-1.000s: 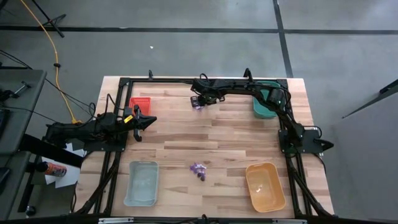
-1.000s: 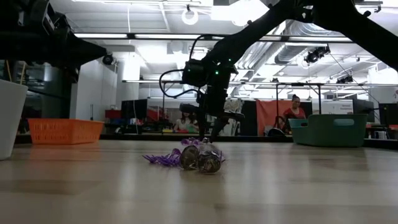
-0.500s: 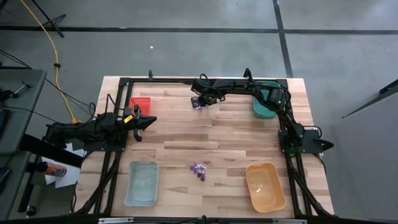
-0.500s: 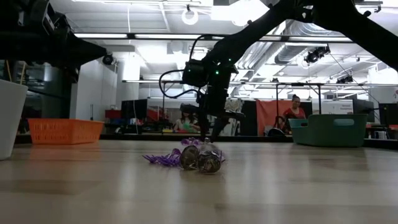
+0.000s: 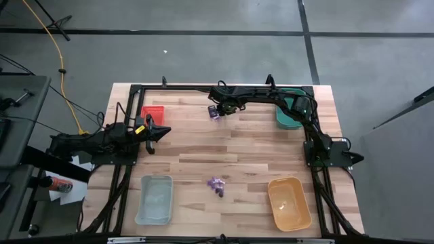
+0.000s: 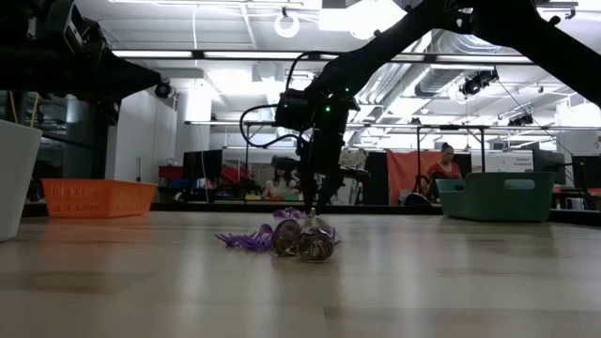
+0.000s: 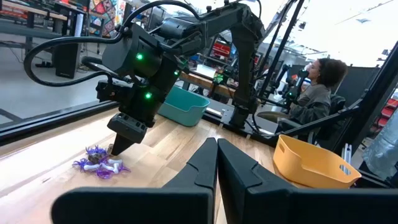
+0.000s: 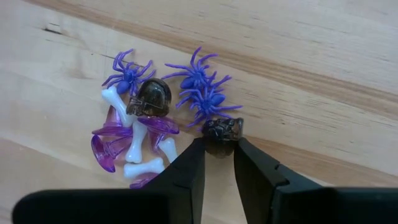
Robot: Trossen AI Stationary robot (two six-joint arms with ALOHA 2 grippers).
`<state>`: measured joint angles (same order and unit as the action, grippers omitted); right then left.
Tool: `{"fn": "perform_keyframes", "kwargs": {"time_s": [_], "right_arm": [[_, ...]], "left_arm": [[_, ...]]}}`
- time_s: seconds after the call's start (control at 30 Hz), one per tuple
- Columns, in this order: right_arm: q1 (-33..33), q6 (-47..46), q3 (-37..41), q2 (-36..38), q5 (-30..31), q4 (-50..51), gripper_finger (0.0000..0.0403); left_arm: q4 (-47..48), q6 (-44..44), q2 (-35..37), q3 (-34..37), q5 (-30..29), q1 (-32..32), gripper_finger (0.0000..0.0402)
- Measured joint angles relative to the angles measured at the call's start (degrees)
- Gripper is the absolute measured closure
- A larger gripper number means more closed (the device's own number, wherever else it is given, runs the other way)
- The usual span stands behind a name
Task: Sort Halloween decoration
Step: Put the black skull toy into the green bin
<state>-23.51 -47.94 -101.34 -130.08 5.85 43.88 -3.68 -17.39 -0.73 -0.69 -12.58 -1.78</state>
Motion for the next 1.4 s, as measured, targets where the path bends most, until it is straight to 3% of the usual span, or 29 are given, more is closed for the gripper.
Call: {"fn": "perform_keyframes", "kwargs": {"time_s": [0.8, 1.4], "right_arm": [[0.0, 2.3, -0.3, 0.1, -0.4, 0.4, 0.0330], [-0.3, 16.1, -15.1, 0.2, 0.2, 10.5, 0.0330]], "left_arm": [[0.0, 0.0, 0.0, 0.0, 0.0, 0.0, 0.0401], [0.0, 0.0, 0.0, 0.0, 0.0, 0.0, 0.0401]]}}
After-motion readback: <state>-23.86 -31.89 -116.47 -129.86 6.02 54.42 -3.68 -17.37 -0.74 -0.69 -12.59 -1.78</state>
